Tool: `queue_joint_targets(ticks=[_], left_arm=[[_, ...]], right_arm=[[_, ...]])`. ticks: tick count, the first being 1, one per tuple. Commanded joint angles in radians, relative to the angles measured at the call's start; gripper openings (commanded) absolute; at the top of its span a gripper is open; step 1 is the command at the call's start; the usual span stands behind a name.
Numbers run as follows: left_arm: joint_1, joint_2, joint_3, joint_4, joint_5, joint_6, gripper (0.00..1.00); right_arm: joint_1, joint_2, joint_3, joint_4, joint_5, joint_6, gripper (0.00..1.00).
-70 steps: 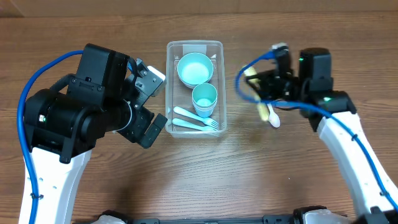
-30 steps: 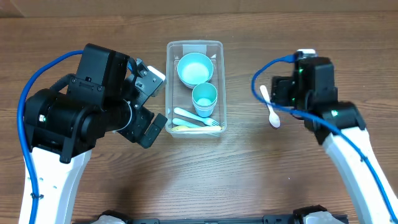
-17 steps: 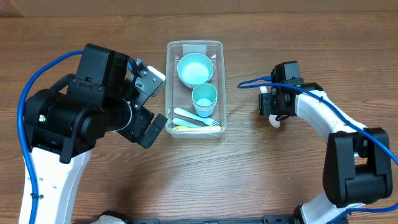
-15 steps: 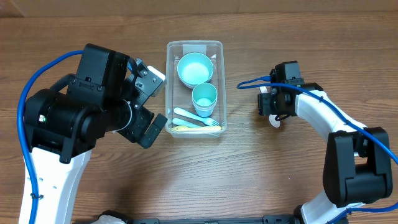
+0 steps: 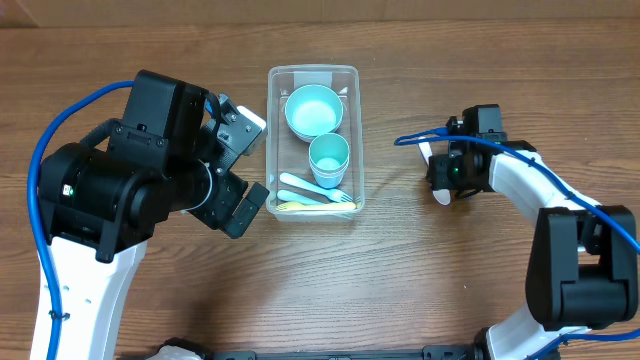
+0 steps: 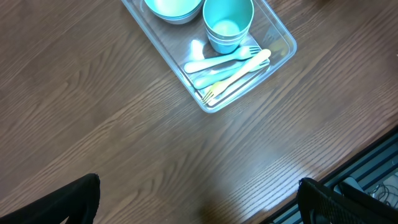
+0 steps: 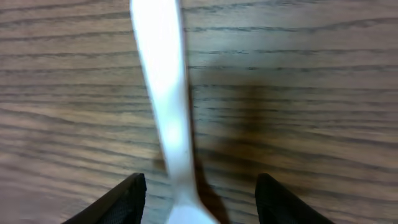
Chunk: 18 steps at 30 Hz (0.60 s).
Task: Pack container
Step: 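Move the right gripper to the white spoon and grasp it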
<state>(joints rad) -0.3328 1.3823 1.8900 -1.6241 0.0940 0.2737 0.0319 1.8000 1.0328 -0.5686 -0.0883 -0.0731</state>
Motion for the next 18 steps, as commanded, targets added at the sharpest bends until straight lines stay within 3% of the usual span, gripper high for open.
queue_joint_targets(ticks=[1,17,18], left_arm=[[0.006,0.003,0.002,0.002,0.01,0.028,1.0],[0.006,0.003,0.002,0.002,0.01,0.028,1.0],[0.006,0.003,0.002,0.002,0.01,0.028,1.0]], right_arm=[[0.043,0.0,-0.005,0.019,0.069,0.046,0.56],[0.083,0.063,-0.005,0.034,0.101,0.097,0.47],[0.086,0.063,-0.005,0.034,0.124,0.1,0.42]])
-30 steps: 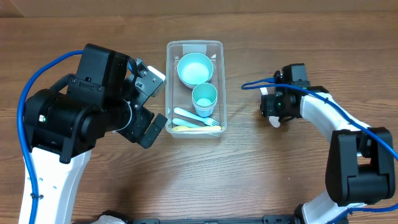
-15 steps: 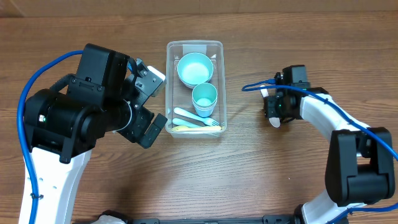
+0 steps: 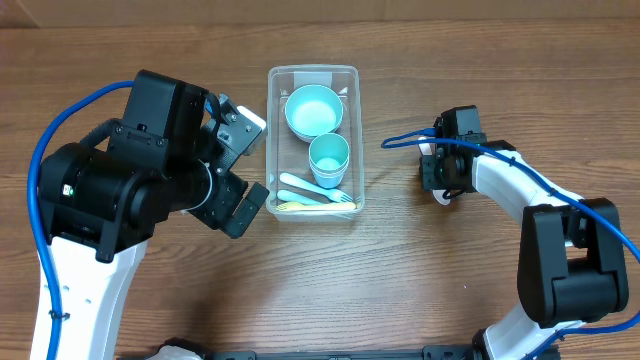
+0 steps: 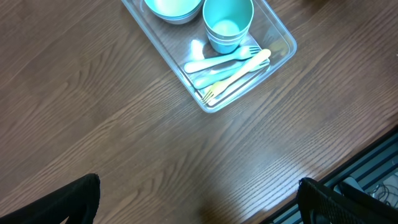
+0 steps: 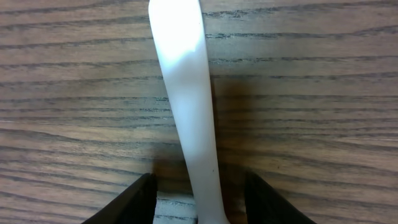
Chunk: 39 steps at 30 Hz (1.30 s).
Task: Pack container
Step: 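Move the right gripper to the white spoon and grasp it, then place the white spoon in the container with the cutlery, release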
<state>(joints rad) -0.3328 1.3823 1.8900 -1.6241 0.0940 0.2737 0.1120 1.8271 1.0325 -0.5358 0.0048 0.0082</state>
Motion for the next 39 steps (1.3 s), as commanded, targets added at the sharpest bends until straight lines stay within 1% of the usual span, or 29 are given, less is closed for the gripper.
queue_joint_targets(ticks=[1,2,3,4,5,7,10,11,14,16,18,20,22,23,25,27,29,32,34,39], left_arm=[[0.006,0.003,0.002,0.002,0.01,0.028,1.0],[0.006,0.003,0.002,0.002,0.01,0.028,1.0],[0.006,0.003,0.002,0.002,0.01,0.028,1.0],[0.006,0.003,0.002,0.002,0.01,0.028,1.0],[0.006,0.003,0.002,0.002,0.01,0.028,1.0],[0.006,0.003,0.002,0.002,0.01,0.028,1.0],[0.006,0.003,0.002,0.002,0.01,0.028,1.0],[0.006,0.003,0.002,0.002,0.01,0.028,1.0],[0.006,0.003,0.002,0.002,0.01,0.028,1.0],[0.006,0.003,0.002,0.002,0.01,0.028,1.0],[0.006,0.003,0.002,0.002,0.01,0.028,1.0],[0.006,0.003,0.002,0.002,0.01,0.028,1.0],[0.006,0.003,0.002,0.002,0.01,0.028,1.0],[0.006,0.003,0.002,0.002,0.01,0.028,1.0],[0.006,0.003,0.002,0.002,0.01,0.028,1.0],[0.006,0.003,0.002,0.002,0.01,0.028,1.0],[0.006,0.003,0.002,0.002,0.01,0.028,1.0],[0.006,0.003,0.002,0.002,0.01,0.028,1.0],[0.006,0.003,0.002,0.002,0.01,0.028,1.0],[0.006,0.003,0.002,0.002,0.01,0.028,1.0]], right_arm=[[0.007,0.036,-0.005,0.0,0.048,0.019,0.34],[0.007,0.036,-0.005,0.0,0.048,0.019,0.27],[0.007,0.036,-0.005,0.001,0.048,0.022,0.15],[0.007,0.036,-0.005,0.0,0.048,0.023,0.1],[0.007,0.036,-0.005,0.001,0.048,0.023,0.06],[0.007,0.036,-0.005,0.0,0.048,0.023,0.04],[0.007,0.036,0.003,-0.008,0.047,0.032,0.04],[0.007,0.035,0.035,-0.046,0.046,0.051,0.04],[0.007,0.001,0.166,-0.182,0.022,0.053,0.04],[0.007,-0.063,0.243,-0.246,-0.015,0.053,0.04],[0.007,-0.163,0.273,-0.251,-0.091,0.042,0.04],[0.01,-0.276,0.272,-0.243,-0.219,-0.016,0.04],[0.045,-0.379,0.272,-0.246,-0.324,-0.09,0.04],[0.093,-0.428,0.272,-0.248,-0.37,-0.159,0.04],[0.204,-0.462,0.272,-0.254,-0.384,-0.257,0.04],[0.345,-0.442,0.267,-0.257,-0.384,-0.362,0.04],[0.43,-0.394,0.263,-0.256,-0.384,-0.446,0.04],[0.518,-0.301,0.263,-0.25,-0.383,-0.542,0.04],[0.552,-0.202,0.263,-0.193,-0.352,-0.56,0.04],[0.552,-0.149,0.263,-0.129,-0.291,-0.561,0.04]])
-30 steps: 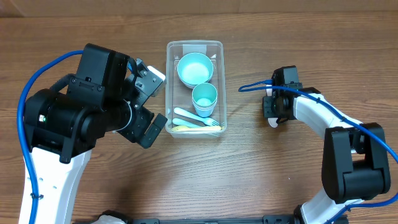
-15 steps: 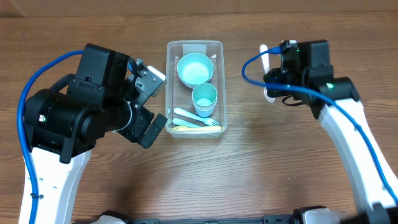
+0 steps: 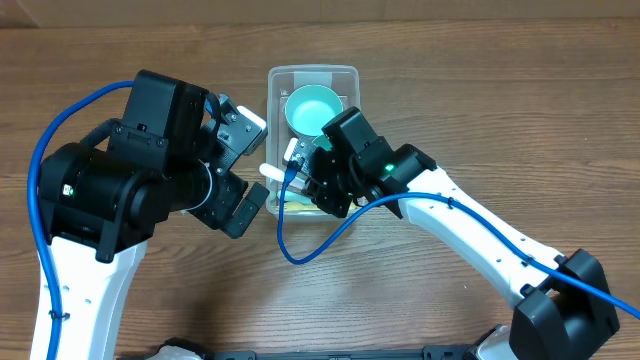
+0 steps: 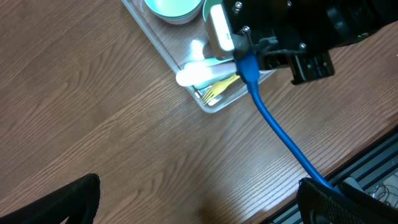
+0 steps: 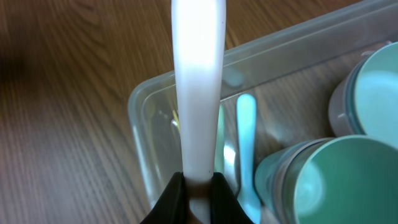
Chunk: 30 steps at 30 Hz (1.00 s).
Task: Pack container
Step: 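Place the white spoon in the container with the cutlery, release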
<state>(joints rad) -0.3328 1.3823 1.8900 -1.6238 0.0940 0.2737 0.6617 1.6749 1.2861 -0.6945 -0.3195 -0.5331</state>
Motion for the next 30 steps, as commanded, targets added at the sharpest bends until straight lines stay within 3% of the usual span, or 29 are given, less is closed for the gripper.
queue_joint_targets(ticks=[1,2,5,8,14,15,16,19,24,30], left_arm=[[0.006,0.003,0.002,0.002,0.01,0.028,1.0],[0.006,0.003,0.002,0.002,0.01,0.028,1.0],[0.006,0.003,0.002,0.002,0.01,0.028,1.0],[0.006,0.003,0.002,0.002,0.01,0.028,1.0],[0.006,0.003,0.002,0.002,0.01,0.028,1.0],[0.006,0.003,0.002,0.002,0.01,0.028,1.0],[0.006,0.003,0.002,0.002,0.01,0.028,1.0],[0.006,0.003,0.002,0.002,0.01,0.028,1.0],[0.006,0.003,0.002,0.002,0.01,0.028,1.0],[0.006,0.003,0.002,0.002,0.01,0.028,1.0]], right_arm=[[0.002,0.005,0.01,0.034,0.04,-0.023,0.04],[0.002,0.005,0.009,0.036,0.06,-0.022,0.08],[0.002,0.005,0.01,0.035,0.133,-0.021,0.49],[0.002,-0.002,0.013,0.016,0.143,0.016,0.56],[0.004,-0.168,0.024,-0.089,0.144,0.249,0.55],[0.004,-0.223,0.024,-0.111,0.144,0.295,0.85],[0.004,-0.296,0.024,-0.137,0.144,0.367,1.0],[0.004,-0.403,0.024,-0.157,0.143,0.381,1.0],[0.004,-0.403,0.024,-0.171,0.146,0.38,1.0],[0.005,-0.409,0.022,-0.323,0.258,0.367,1.0]])
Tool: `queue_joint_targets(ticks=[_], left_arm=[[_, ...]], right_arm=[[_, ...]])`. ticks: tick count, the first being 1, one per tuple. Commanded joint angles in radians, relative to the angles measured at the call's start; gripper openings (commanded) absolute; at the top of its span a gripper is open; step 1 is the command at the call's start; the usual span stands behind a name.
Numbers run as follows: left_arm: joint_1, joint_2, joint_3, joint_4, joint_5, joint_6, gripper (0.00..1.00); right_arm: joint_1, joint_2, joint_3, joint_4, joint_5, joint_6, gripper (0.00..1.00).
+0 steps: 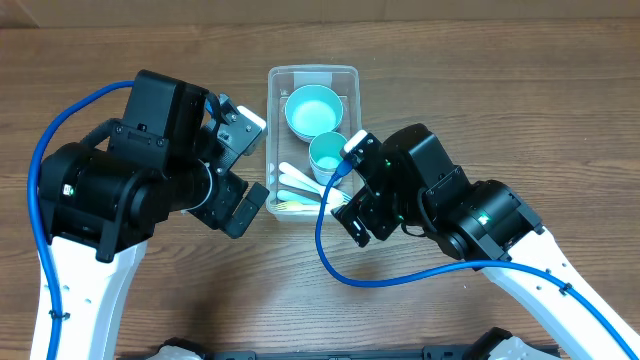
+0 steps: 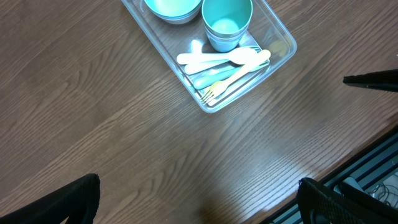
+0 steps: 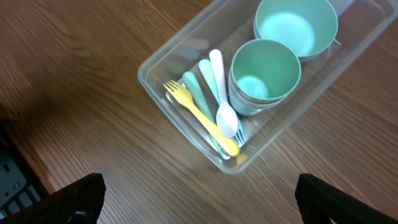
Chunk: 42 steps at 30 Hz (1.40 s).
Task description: Pack container
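The clear plastic container (image 1: 354, 140) holds a teal bowl (image 1: 313, 110), stacked teal cups (image 1: 328, 157), a white spoon (image 3: 222, 93), a yellow fork (image 3: 199, 117) and teal cutlery (image 2: 214, 78). In the left wrist view the white spoon (image 2: 211, 58) lies across the other cutlery beside the cups (image 2: 227, 22). My right gripper (image 3: 198, 196) hangs open above the table just right of the container, with nothing in it. My left gripper (image 2: 199, 199) is open over bare wood on the container's left side.
The container's rim (image 3: 186, 130) is the only raised edge nearby. Bare wooden table (image 1: 480, 90) lies on both sides. A blue cable (image 1: 345, 270) loops below the right arm. Dark floor rails (image 2: 367, 171) show past the table's edge.
The white spoon, then held by my right gripper over the container's corner, now lies inside with the other cutlery. My right gripper has opened and moved back right of the container.
My right gripper stood open around a white spoon lying on the table at the far right, then closed in on its handle. Later it held the spoon over the container. Now the spoon rests in the container. My left arm stayed put.
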<state>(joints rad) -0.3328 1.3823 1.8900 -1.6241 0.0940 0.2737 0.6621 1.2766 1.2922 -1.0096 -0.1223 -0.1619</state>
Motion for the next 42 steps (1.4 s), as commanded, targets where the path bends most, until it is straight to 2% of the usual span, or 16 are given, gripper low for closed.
queue_joint_targets(ticks=[1,3,7,10,13,17,21,29,42], left_arm=[[0.006,0.003,0.002,0.002,0.01,0.028,1.0],[0.006,0.003,0.002,0.002,0.01,0.028,1.0],[0.006,0.003,0.002,0.002,0.01,0.028,1.0],[0.006,0.003,0.002,0.002,0.01,0.028,1.0],[0.006,0.003,0.002,0.002,0.01,0.028,1.0],[0.006,0.003,0.002,0.002,0.01,0.028,1.0],[0.006,0.003,0.002,0.002,0.01,0.028,1.0],[0.006,0.003,0.002,0.002,0.01,0.028,1.0],[0.006,0.003,0.002,0.002,0.01,0.028,1.0]], right_arm=[[0.004,-0.026,0.006,0.005,0.106,-0.016,1.0],[-0.005,-0.107,-0.058,0.104,0.14,-0.105,1.0],[-0.136,-0.319,-0.276,0.361,0.087,-0.111,1.0],[-0.268,-0.513,-0.478,0.472,0.024,-0.111,1.0],[-0.341,-0.771,-0.675,0.475,0.028,-0.113,1.0],[-0.363,-1.071,-0.885,0.473,0.035,-0.116,1.0],[-0.363,-1.241,-1.043,0.475,0.031,-0.115,1.0],[-0.362,-1.274,-1.148,0.482,0.034,-0.115,1.0],[-0.362,-1.274,-1.148,0.489,0.031,-0.115,1.0]])
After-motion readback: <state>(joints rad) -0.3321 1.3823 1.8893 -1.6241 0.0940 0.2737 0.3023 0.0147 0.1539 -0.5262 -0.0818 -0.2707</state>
